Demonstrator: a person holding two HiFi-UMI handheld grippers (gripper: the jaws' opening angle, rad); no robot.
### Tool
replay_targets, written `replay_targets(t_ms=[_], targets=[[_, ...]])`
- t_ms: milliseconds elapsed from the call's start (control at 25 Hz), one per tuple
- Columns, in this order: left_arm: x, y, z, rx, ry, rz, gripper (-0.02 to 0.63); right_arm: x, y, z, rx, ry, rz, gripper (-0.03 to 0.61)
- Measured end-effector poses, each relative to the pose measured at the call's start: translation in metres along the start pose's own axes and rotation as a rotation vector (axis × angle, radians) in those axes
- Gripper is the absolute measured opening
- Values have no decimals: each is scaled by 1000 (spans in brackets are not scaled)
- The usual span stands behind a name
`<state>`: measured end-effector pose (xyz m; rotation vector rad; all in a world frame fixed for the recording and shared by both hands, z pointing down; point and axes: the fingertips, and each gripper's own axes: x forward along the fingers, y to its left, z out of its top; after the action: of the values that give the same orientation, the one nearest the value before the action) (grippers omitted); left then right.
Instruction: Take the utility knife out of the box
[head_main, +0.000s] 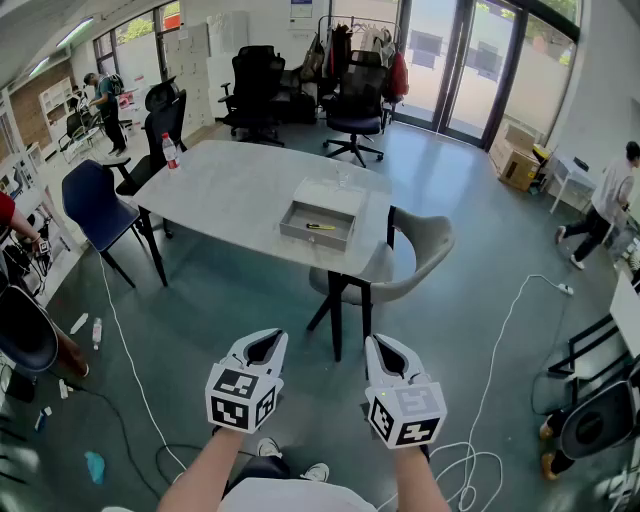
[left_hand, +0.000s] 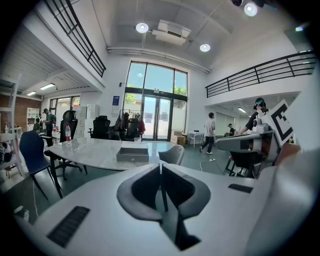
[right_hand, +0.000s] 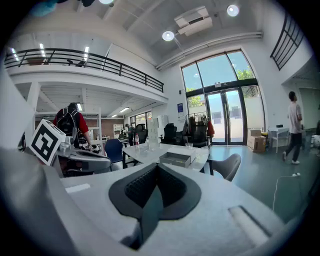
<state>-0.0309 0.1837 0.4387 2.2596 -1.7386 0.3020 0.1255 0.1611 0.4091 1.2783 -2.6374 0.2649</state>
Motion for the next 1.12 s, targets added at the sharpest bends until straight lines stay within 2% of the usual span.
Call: replay_targets(t_ms=[720,1120], targets=[[30,-18,11,9,-26,-23,23,12,-21,0,-24,-2,15,5],[79,9,24,4,-17,-29,45,63,-43,9,-27,13,15,5]])
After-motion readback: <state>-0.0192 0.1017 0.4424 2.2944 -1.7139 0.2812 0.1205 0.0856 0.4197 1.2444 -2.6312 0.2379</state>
